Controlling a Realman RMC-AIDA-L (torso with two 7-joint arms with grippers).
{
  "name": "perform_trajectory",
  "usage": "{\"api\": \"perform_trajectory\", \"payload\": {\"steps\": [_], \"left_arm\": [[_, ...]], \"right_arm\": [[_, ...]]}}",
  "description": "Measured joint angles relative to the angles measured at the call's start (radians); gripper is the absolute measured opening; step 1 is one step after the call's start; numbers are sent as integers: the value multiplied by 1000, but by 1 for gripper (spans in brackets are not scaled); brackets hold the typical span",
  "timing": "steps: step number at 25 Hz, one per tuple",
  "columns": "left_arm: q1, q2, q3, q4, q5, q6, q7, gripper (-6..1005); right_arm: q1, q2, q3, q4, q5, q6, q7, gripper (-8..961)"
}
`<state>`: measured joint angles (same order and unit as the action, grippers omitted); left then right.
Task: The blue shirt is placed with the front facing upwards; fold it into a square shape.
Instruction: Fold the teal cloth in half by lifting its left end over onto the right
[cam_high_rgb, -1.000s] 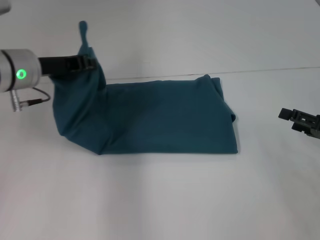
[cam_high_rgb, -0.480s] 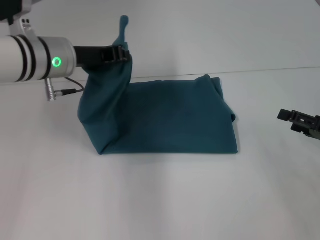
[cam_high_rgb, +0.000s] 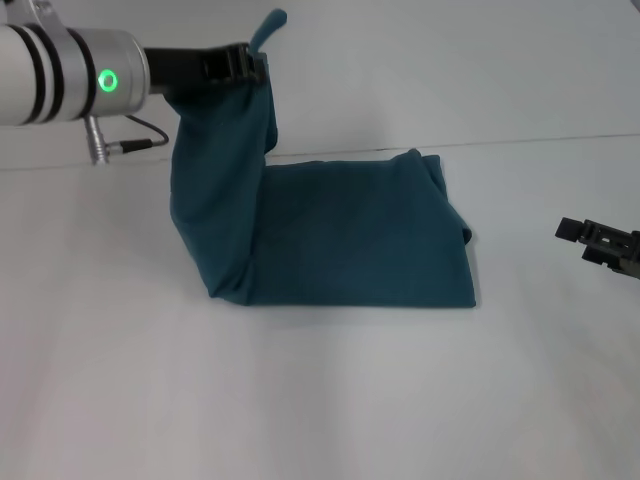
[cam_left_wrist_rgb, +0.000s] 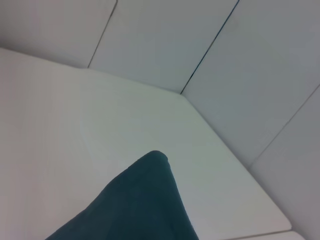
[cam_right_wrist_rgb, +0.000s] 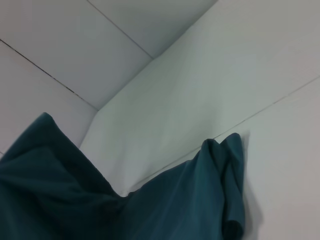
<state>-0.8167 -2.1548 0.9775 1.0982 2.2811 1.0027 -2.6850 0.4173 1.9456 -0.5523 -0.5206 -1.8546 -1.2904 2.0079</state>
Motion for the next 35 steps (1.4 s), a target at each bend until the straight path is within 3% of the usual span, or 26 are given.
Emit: {"api": "perform_trajectory", "payload": {"steps": [3, 11, 17, 27, 35], "left_arm": [[0, -3, 3, -1, 0, -5, -8, 54], [-36, -6, 57, -139, 0, -95, -6, 57], [-55, -6, 65, -94, 0, -72, -8, 60], [-150, -17, 127, -240, -11, -174, -9, 64], [-177, -18, 228, -252, -48, -182, -37, 67]], "right_arm": [[1, 0, 0, 0, 0, -1, 0, 950], [6, 3, 0, 2, 0, 2, -1, 949], [6, 2, -1, 2, -1, 3, -2, 949], [1, 3, -2, 2, -2, 7, -2, 950], [-1, 4, -2, 2, -2, 7, -2, 949]]}}
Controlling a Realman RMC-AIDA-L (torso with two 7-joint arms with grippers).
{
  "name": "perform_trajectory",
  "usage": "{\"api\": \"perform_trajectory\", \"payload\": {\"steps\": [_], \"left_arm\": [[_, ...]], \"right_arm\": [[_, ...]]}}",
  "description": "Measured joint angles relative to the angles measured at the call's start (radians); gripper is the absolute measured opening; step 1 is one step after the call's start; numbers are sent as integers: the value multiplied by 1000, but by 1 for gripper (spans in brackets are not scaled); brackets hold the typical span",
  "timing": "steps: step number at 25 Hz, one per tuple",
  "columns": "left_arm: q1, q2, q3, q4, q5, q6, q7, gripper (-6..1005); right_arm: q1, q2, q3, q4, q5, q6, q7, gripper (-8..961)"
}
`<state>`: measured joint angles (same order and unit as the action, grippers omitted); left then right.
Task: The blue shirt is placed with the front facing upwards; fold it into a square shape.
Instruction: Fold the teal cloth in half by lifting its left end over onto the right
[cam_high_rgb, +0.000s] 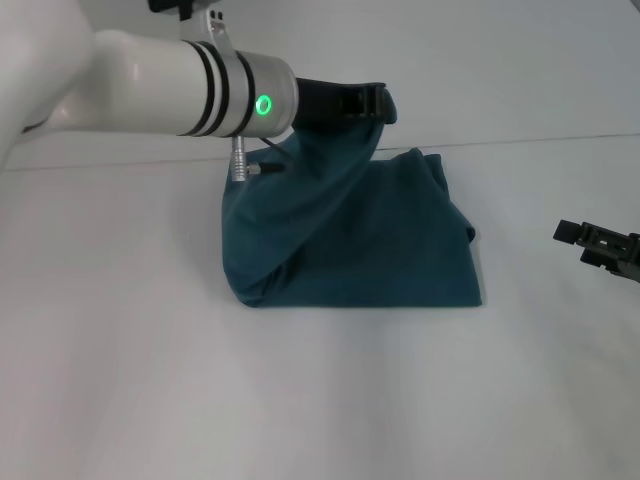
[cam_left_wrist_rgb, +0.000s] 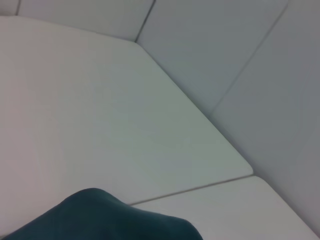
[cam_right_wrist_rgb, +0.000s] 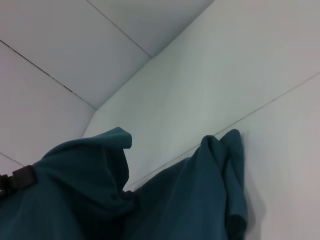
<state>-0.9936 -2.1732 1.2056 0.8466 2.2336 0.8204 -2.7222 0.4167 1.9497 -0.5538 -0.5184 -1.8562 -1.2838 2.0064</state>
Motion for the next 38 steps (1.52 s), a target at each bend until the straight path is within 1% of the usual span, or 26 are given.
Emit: {"api": "perform_trajectory", "payload": {"steps": [2, 6, 9, 10, 12, 13, 17, 25, 29, 33, 35, 38], "left_arm": [[-4, 3, 13, 3, -1, 7, 0, 68], [-6, 13, 15, 47, 25, 52, 1, 70], [0, 24, -25, 101, 82, 99, -1, 71], [1, 30, -56, 114, 110, 120, -1, 71], [1, 43, -105, 128, 145, 148, -1, 72], [2, 56, -128, 133, 165, 164, -1, 73], [23, 99, -163, 160, 194, 203, -1, 74], [101, 141, -217, 313, 198, 293, 8, 78], [116, 144, -249, 329, 198, 313, 12, 79], [115, 139, -246, 329, 198, 313, 21, 81], [109, 131, -242, 333, 194, 315, 23, 82], [99, 109, -237, 351, 194, 317, 23, 83]], "right_arm": [[-1, -1, 0, 0, 0, 0, 0, 949], [-3, -2, 0, 0, 0, 0, 0, 949], [-4, -4, 0, 0, 0, 1, 0, 949], [-4, -4, 0, 0, 0, 2, 0, 949], [-4, -4, 0, 0, 0, 4, 0, 948], [-4, -4, 0, 0, 0, 5, 0, 948], [-4, -5, 0, 0, 0, 8, 0, 948], [1, -6, 0, -1, 0, 8, 6, 948], [3, -6, 0, -1, 0, 8, 7, 948], [5, -6, 0, -1, 0, 8, 8, 949], [5, -6, 0, -1, 0, 7, 9, 949], [5, -6, 0, 0, 0, 7, 9, 948]]}}
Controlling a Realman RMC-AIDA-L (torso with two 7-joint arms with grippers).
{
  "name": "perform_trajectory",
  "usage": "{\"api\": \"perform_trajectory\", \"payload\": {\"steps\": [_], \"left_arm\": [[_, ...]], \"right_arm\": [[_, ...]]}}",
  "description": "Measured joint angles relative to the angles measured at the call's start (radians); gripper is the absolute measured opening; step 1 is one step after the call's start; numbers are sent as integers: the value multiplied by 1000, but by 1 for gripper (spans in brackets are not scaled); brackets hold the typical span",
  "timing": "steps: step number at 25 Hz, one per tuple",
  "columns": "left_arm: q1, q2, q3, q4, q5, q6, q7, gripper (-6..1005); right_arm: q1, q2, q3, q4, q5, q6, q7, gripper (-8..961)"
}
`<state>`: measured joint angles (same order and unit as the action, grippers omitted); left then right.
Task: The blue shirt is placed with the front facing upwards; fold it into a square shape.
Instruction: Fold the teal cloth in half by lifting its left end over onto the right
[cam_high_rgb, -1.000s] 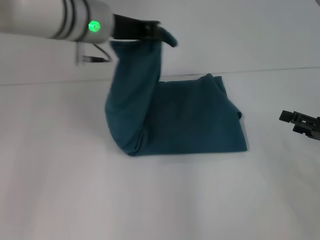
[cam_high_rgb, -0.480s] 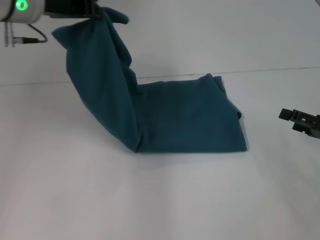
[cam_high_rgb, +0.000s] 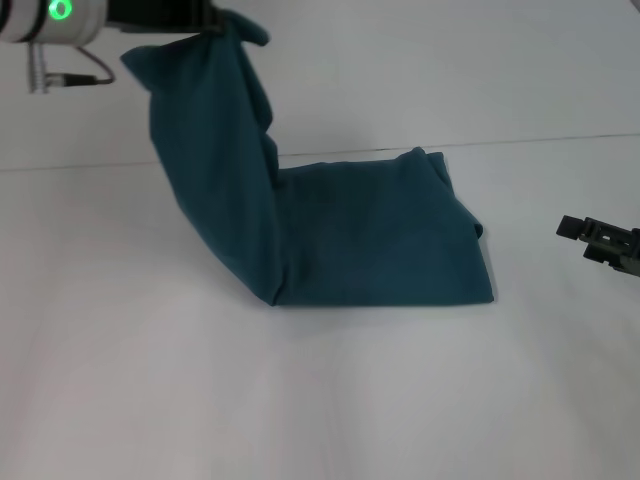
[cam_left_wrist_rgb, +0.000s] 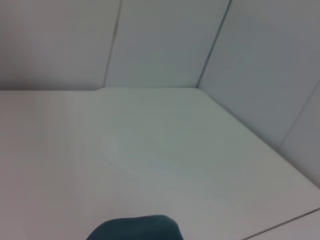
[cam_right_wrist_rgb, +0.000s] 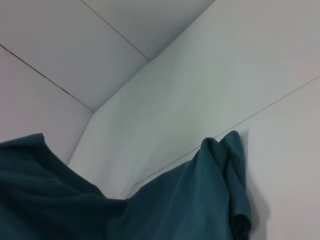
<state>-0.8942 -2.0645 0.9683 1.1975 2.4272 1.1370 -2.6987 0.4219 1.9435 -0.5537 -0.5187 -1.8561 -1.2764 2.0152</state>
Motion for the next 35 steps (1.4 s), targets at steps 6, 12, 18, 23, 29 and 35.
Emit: {"api": "perform_trajectory", "payload": {"steps": [6, 12, 18, 23, 29, 35], "left_arm": [[-54, -52, 18, 4, 8, -8, -12, 86], [-112, -93, 28, -97, 8, -41, -68, 88], [-149, -98, 194, -212, 2, -128, -63, 91], [-164, -99, 369, -216, 30, -195, -61, 93], [-199, -106, 427, -251, 103, -248, -72, 96], [-221, -107, 444, -308, 111, -309, -73, 98]], "right_arm": [[-1, 0, 0, 0, 0, 0, 1, 948], [-5, 2, 0, 2, 0, 0, 1, 950], [-9, 3, 0, 2, 0, 2, -3, 949], [-10, 5, 0, 5, -10, 8, -4, 949], [-9, 9, 0, 5, -23, 11, -1, 950], [-10, 11, 0, 5, -25, 11, 0, 948]]}}
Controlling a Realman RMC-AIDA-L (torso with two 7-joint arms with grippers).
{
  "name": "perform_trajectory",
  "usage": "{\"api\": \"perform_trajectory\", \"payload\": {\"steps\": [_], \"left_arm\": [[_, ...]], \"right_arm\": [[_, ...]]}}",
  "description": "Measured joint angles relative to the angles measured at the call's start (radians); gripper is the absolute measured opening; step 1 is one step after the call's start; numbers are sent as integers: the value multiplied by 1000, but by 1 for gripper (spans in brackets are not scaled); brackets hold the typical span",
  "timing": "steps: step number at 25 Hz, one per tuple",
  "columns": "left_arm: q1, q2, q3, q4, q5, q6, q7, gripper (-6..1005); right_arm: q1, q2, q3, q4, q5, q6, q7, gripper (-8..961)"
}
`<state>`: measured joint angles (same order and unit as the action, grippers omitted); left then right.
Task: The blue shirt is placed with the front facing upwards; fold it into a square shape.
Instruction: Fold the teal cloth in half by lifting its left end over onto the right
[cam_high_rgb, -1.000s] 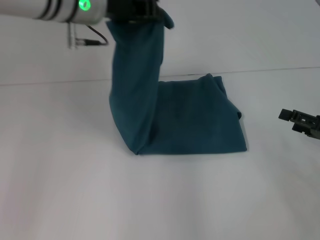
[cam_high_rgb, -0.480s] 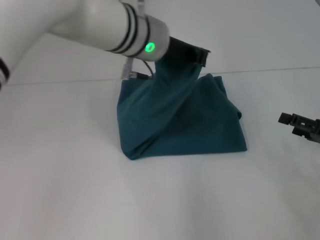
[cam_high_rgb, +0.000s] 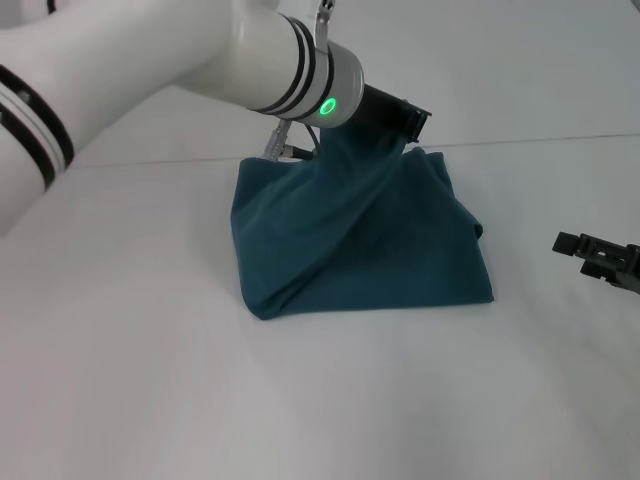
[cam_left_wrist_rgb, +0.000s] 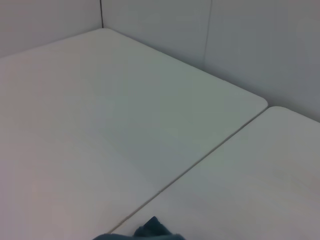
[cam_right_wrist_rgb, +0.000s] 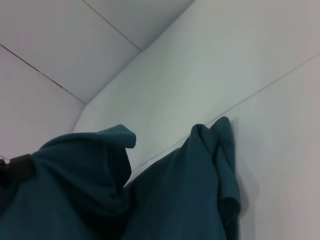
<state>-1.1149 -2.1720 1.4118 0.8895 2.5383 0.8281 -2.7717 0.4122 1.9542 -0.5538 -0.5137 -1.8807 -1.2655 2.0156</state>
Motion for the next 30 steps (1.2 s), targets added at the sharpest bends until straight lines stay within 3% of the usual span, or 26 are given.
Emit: {"api": "perform_trajectory", "payload": {"steps": [20, 30], "left_arm": [[-63, -1, 30, -154, -3, -113, -1, 107], [-69, -1, 35, -165, -8, -147, 21, 111]], "right_arm": [[14, 2, 0, 10, 0, 0, -2, 949], [24, 9, -2, 11, 0, 4, -6, 950]]}}
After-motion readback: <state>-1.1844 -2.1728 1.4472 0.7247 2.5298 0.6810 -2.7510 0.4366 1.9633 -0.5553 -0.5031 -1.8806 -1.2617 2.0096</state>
